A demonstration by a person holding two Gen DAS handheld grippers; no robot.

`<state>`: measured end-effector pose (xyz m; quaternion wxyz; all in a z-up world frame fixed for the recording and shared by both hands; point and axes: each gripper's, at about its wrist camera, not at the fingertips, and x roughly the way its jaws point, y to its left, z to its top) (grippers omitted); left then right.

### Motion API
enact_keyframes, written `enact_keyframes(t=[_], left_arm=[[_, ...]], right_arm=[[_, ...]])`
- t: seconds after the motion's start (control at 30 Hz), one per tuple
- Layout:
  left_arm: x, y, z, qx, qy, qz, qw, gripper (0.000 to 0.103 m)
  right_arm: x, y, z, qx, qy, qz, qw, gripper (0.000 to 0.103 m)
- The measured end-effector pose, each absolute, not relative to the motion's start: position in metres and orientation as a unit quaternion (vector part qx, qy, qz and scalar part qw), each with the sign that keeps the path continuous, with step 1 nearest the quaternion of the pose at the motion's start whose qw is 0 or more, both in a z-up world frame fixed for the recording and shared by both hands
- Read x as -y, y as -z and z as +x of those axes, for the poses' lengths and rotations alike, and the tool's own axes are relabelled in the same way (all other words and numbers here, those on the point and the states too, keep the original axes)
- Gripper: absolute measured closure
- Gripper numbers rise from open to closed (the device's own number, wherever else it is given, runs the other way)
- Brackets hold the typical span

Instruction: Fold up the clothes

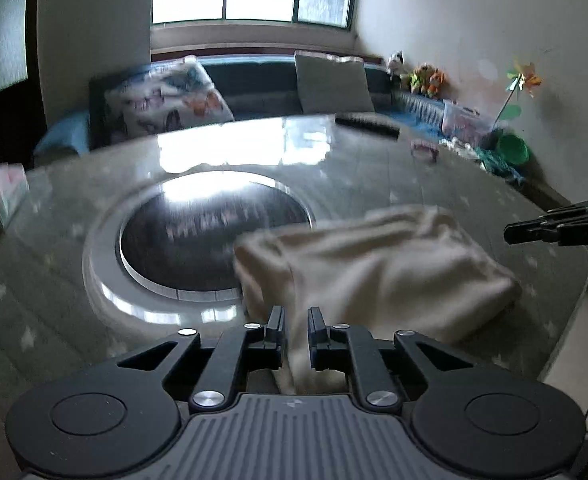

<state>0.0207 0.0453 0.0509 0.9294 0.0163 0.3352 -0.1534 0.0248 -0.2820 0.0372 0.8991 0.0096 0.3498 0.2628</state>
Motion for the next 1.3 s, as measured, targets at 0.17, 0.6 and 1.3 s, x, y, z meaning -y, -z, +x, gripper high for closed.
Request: enact_keyframes(t=[0.17,0.6,1.3], left_arm=[[-0.031,-0.046,0.060,-0.325,0.161,0.015,0.932,0.090],[-0.037,-0.007,0.112,-0.360,0.120,0.012,0.925,0.087],[0.016,-0.005,0.157,-0.390,0.191,0.013,0.901,0.081]], right_arm=[[0.258,-0.035,0.054,-0.328,-0.265,0.004,0.907,0.093],[0.230,0.010,0.112,-0.364,-0.244,0.005,0.899,0.095],[0.186,-0.002,0.116,-0.343,-0.289,-0.035,0.893,0.087]])
